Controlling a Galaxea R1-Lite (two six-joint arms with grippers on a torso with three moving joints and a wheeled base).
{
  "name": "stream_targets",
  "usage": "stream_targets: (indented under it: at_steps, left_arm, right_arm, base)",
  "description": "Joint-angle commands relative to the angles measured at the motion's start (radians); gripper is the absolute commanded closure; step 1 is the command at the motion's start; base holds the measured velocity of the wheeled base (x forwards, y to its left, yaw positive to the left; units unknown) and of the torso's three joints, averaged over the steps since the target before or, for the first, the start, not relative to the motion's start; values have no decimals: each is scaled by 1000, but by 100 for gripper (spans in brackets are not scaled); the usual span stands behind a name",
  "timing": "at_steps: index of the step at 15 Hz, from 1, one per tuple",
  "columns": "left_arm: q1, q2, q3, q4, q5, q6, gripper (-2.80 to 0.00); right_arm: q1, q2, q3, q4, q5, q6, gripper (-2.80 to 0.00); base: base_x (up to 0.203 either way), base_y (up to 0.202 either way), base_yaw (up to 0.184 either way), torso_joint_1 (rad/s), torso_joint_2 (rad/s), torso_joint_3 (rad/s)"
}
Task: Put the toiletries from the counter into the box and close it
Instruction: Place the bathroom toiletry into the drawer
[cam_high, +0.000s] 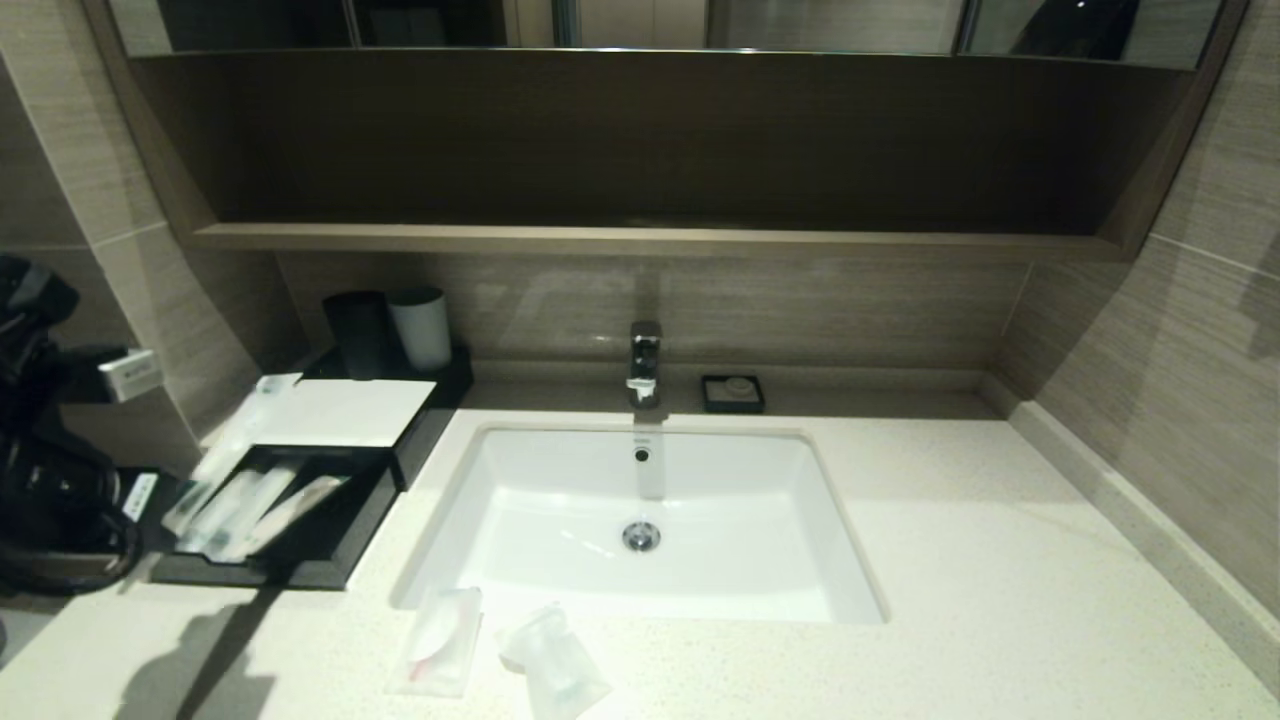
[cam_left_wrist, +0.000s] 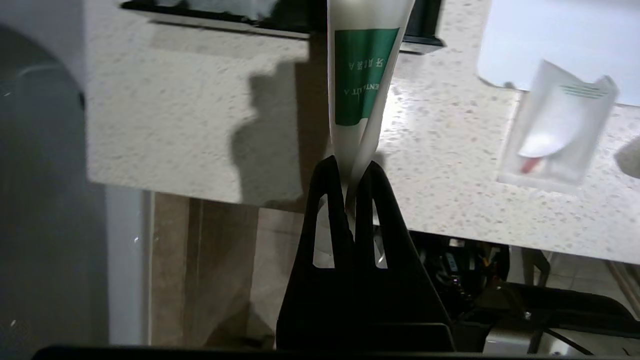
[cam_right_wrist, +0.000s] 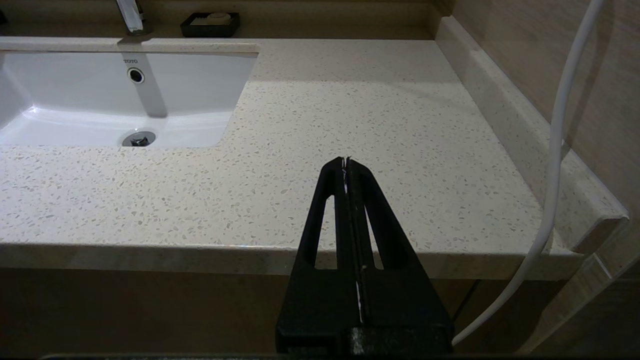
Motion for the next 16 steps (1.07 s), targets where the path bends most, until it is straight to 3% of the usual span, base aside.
stream_targets:
  at_steps: [1,4,7,16]
  left_arm:
    - [20,61,-50,46,40,3,0]
    - [28,110,-56,96,49,14,0]
    - [45,157,-55,98,85,17,0]
    - [72,282,-118,96,94,36,0]
  right_arm:
    - [0,0,2,0,0,1,0]
    - [0,0,2,0,0,-1,0]
    - [0,0,2,0,0,0,0]
    - [0,0,2,0,0,-1,0]
  base:
    - [0,0,0,0,0,0]
    - [0,0,0,0,0,0]
    - [0,0,0,0,0,0]
    - [0,0,0,0,0,0]
